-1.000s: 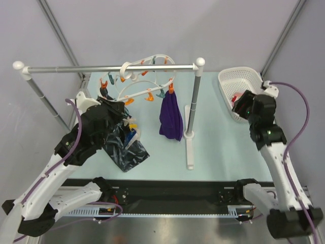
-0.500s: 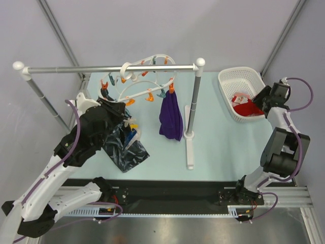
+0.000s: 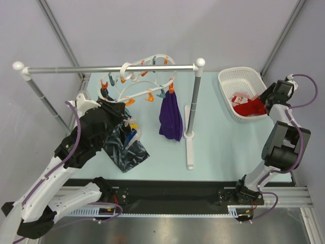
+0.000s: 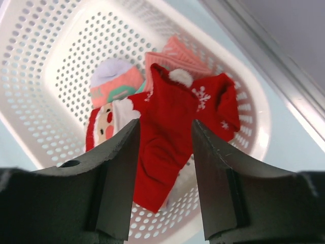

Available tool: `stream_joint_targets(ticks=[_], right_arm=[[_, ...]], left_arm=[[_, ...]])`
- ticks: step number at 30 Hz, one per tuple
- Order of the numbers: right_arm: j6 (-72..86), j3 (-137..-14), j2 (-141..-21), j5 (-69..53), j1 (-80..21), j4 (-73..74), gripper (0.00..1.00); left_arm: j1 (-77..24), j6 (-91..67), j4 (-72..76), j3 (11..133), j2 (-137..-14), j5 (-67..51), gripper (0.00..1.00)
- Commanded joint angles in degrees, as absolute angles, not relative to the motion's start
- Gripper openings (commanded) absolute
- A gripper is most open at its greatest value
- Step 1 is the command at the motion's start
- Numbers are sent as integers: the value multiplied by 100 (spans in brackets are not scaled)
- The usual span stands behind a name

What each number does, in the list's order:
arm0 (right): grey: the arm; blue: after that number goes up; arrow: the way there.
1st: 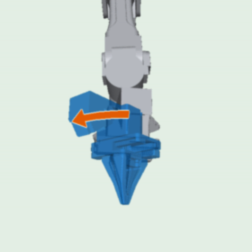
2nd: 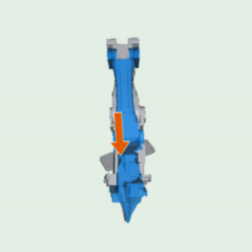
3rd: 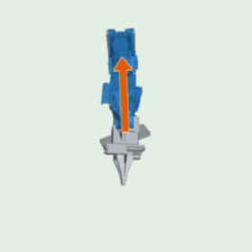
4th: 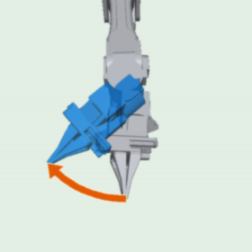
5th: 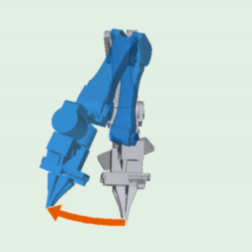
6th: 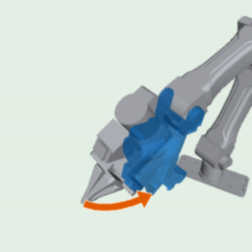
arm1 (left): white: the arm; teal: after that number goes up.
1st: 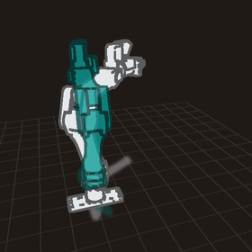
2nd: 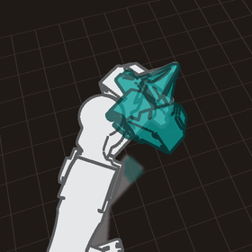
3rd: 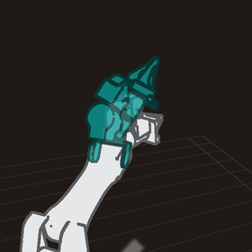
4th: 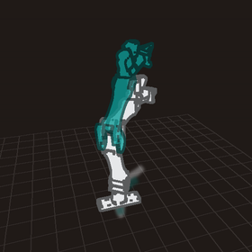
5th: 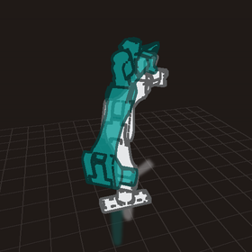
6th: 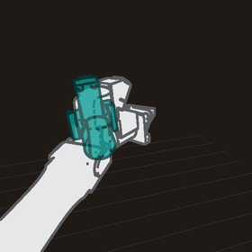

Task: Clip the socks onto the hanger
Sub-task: Pick up the sock from the bin.

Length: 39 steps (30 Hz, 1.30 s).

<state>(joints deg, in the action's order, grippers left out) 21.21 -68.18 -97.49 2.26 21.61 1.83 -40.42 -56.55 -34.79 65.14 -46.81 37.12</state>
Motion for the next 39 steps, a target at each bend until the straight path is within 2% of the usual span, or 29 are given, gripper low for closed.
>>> stream_joint_targets(ticks=[1,14,16,17,19,29,30,32,39], right_arm=[[1916,-6952,-9800,563,2276,123,50],[1775,-6970,-10432,53,2320,-474,49],[1775,-7057,-10468,-123,2312,-501,45],[1775,-7101,-10494,-132,2312,-484,37],[1775,-7320,-10617,-71,2320,-309,27],[1828,-7848,-10898,-44,2312,-26,29],[1854,-7866,-10907,-61,2312,-26,24],[1854,-7962,-10960,-201,2312,-26,0],[1881,-7998,-10487,-176,1996,395,0]], left_arm=[[-3999,-5353,-3586,6548,-4658,3832,0],[-3999,-5326,-3577,6583,-4693,3771,0],[-4008,-5344,-3603,6600,-4702,3753,0],[-3999,-5352,-3621,6601,-4720,3736,0],[-3999,-5353,-3638,6627,-4720,3709,0],[-3999,-5326,-3682,6680,-4755,3718,0],[-3999,-5344,-3691,6680,-4781,3700,0],[-3999,-5370,-3691,6680,-4781,3665,0],[-3999,-5449,-3805,6662,-4729,3568,0]])
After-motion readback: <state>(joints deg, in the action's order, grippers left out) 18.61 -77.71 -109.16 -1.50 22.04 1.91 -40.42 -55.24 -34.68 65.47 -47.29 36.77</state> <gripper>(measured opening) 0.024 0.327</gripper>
